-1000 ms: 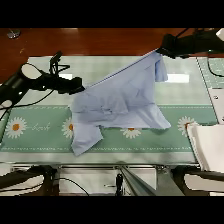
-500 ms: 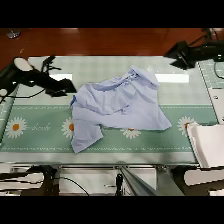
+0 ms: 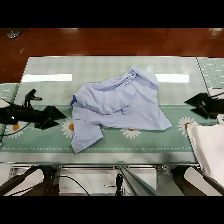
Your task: Fold the shirts.
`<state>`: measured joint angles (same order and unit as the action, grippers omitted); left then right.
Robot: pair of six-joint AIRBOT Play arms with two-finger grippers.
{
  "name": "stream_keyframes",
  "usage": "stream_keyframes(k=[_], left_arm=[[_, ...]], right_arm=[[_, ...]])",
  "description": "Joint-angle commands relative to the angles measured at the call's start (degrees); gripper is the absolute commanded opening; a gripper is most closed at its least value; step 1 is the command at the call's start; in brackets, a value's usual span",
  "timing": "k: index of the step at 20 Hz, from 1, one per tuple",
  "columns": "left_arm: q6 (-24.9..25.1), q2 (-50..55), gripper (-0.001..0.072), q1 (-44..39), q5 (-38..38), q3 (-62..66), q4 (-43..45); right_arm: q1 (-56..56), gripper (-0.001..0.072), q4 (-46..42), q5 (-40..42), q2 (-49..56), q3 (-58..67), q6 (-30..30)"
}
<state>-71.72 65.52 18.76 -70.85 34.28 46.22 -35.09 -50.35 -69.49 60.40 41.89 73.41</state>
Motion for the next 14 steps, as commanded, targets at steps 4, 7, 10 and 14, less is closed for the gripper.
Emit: stream_keyframes(k=[4,7,10,14], left_arm=[[7.26,2.86,0.0703,-11.34,12.83,-8.81,-16.94],[8.50,7.56,0.0702,-16.52,14.03,-6.86,-19.85],[9.64,9.18,0.0259,-18.99,13.68,-3.52,-19.96],[11.23,9.18,0.0019,-19.50,11.78,0.74,-20.15]], right_arm=[[-1.88,0.0625,3.96,1.64,-5.81,-14.27,-4.09],[-1.88,0.0625,3.82,2.69,-5.81,-14.27,-3.67],[-1.88,0.0625,1.40,1.51,-5.81,-14.27,-2.62],[0.04,0.0625,-3.65,0.35,-5.79,-14.27,0.48]])
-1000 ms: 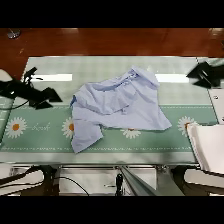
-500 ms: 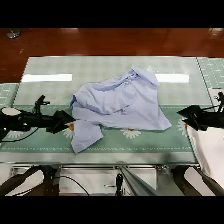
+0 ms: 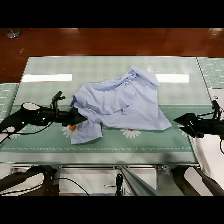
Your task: Fold the shirts.
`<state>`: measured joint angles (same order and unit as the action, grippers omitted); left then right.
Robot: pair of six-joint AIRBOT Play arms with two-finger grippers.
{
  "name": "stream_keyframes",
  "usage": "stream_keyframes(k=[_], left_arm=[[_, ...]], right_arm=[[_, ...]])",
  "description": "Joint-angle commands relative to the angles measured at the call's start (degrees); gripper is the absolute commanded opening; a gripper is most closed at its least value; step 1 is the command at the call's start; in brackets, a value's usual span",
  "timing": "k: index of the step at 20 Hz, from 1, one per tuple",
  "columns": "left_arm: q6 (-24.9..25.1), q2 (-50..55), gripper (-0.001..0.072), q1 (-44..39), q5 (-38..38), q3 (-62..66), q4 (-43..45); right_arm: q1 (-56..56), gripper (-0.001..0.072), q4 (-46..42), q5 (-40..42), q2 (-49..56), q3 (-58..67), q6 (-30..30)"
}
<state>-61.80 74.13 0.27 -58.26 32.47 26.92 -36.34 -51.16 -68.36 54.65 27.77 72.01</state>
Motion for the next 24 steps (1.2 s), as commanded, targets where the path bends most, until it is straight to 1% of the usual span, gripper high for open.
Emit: stream_keyframes(k=[1,3,5,6,8,10,12,15,16,17,18,21,22,24], left_arm=[[1.31,0.57,0.0019,-1.01,-0.76,3.08,-0.83],[1.29,0.57,0.0020,-1.01,-0.79,3.37,-0.87],[1.29,0.57,0.0019,-1.01,-1.16,3.37,-0.87],[1.29,0.57,0.0019,-1.01,-1.31,3.37,-0.87],[1.29,0.57,0.0019,-1.01,-1.57,3.37,-0.87],[1.31,0.57,0.0020,-1.01,-1.77,3.37,-0.85],[1.29,0.57,0.0019,-1.01,-1.77,3.37,-0.87],[1.29,0.57,0.0019,-1.01,-1.81,3.37,-0.87],[1.29,0.55,0.0020,-1.01,-1.90,3.37,-0.87],[1.29,0.55,0.0019,-0.98,-1.97,3.41,-0.90],[1.29,0.52,0.0019,-0.92,-2.32,3.78,-0.87],[1.29,0.22,0.0019,-0.85,-5.77,8.81,-1.29],[1.29,-0.35,0.0019,-0.59,-7.13,12.79,-1.75],[0.70,-2.54,0.0019,0.26,-8.24,24.55,-4.39]], right_arm=[[3.23,0.0625,-2.49,0.20,0.24,-0.15,1.97],[7.56,0.0625,-1.75,3.58,2.67,-0.15,2.93],[11.06,0.0625,2.36,7.30,6.54,0.35,2.82],[12.66,0.0625,2.97,8.20,8.85,1.09,3.08],[15.85,0.0625,2.82,8.00,13.79,3.30,3.78],[19.04,0.0625,4.70,8.55,17.46,5.60,3.85],[22.80,0.0625,6.25,10.19,20.02,7.89,4.39],[28.79,0.0612,6.80,10.54,22.88,12.13,5.81],[30.36,0.0544,6.62,10.23,23.45,13.44,5.97],[31.54,0.0097,5.99,8.87,23.96,14.95,5.68],[32.26,0.0021,5.62,7.91,23.91,16.33,5.66],[32.57,0.0020,3.63,2.05,23.15,23.21,5.46],[32.46,0.0020,2.60,0.72,21.97,27.12,6.32],[32.48,0.0020,-0.26,-0.94,18.95,40.11,9.46]])
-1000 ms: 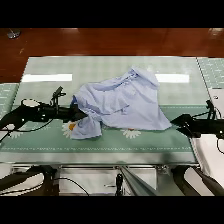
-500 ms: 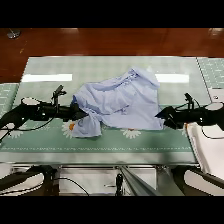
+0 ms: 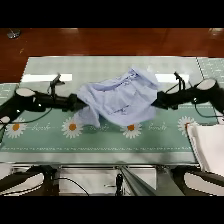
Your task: Fold the shirts.
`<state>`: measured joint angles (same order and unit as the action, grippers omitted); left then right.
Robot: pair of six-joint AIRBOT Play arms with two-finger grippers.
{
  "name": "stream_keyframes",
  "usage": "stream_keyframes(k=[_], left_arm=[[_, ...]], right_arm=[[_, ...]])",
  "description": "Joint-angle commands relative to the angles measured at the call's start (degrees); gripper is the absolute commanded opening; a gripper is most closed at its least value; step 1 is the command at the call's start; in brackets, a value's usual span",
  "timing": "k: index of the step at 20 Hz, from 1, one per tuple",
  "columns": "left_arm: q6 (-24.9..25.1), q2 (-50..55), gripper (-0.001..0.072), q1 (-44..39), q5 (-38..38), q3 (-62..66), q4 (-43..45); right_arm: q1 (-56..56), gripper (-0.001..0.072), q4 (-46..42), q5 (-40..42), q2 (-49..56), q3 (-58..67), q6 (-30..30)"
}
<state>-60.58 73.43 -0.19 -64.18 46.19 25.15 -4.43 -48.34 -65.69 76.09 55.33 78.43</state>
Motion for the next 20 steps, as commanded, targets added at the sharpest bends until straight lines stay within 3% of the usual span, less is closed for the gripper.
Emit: stream_keyframes(k=[1,4,6,9,14,20], left_arm=[[-1.33,-2.73,0.0018,1.31,-2.25,17.84,-3.43],[-5.79,-3.98,0.0019,3.45,-1.99,42.88,-2.25],[-10.49,-4.17,0.0018,5.01,-2.89,58.88,4.22],[-18.43,-4.83,0.0018,7.41,-10.16,78.16,16.48],[-18.69,-19.52,0.0018,8.15,-14.38,72.35,19.76],[-20.13,-34.67,0.0018,8.15,-17.38,69.16,30.62]], right_arm=[[0.55,0.0019,-4.07,-4.42,-3.45,20.46,4.20],[0.61,0.0020,-7.13,-7.04,-4.94,49.64,7.15],[0.61,0.0020,-9.33,-9.14,-6.34,66.34,8.17],[0.61,0.0019,-12.63,-7.85,-15.23,71.87,7.89],[0.61,0.0020,-21.16,-8.33,-31.69,66.66,7.23],[0.61,0.0020,-20.55,-13.07,-39.28,66.20,8.17]])
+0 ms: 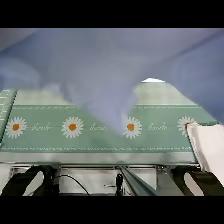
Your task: Fold the shirts.
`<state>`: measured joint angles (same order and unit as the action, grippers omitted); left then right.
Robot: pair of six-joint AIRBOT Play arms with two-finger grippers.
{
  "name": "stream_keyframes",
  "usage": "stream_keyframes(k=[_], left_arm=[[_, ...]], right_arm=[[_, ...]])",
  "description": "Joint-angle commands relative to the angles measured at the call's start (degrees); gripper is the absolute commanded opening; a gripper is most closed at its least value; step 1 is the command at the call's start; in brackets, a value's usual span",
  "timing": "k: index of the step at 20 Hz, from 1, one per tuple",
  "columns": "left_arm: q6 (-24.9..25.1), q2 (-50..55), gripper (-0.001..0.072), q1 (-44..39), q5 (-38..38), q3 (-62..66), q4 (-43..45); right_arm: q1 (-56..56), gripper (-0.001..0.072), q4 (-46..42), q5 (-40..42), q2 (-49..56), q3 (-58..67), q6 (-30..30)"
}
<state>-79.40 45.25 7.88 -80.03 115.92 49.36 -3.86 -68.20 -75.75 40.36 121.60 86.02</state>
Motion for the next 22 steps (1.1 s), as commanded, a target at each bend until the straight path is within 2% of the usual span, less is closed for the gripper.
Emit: stream_keyframes(k=[1,6,9,11,14,17,20,22], left_arm=[[-1.33,-8.00,0.0018,0.07,-1.53,-0.57,7.15],[-1.31,-9.46,0.0019,0.07,-1.64,-1.44,8.39],[-1.31,-7.67,0.0019,0.09,-1.62,-7.39,9.33],[-1.27,-5.22,0.0019,0.07,-1.62,-14.36,8.92],[-0.26,1.03,0.0019,-0.20,-0.59,-26.32,8.83],[0.57,9.64,0.0019,-2.16,7.21,-35.34,8.70],[0.66,20.92,0.0019,-4.74,16.48,-36.61,7.52],[0.66,27.67,0.0019,-5.86,22.62,-36.17,4.57]], right_arm=[[0.04,0.0020,-0.70,-4.94,-3.96,-0.07,0.87],[0.04,0.0020,0.66,-14.95,-4.15,-2.71,3.41],[0.04,0.0021,7.17,-21.24,-4.15,-12.61,3.52],[0.04,0.0021,8.57,-20.46,-4.15,-22.69,2.05],[0.04,0.0021,6.47,-10.60,-3.23,-39.39,-0.57],[0.04,0.0020,6.27,3.89,4.17,-50.77,-2.38],[0.04,0.0021,6.73,14.14,18.47,-50.03,-2.89],[0.04,0.0020,9.11,18.23,28.94,-46.01,-2.89]])
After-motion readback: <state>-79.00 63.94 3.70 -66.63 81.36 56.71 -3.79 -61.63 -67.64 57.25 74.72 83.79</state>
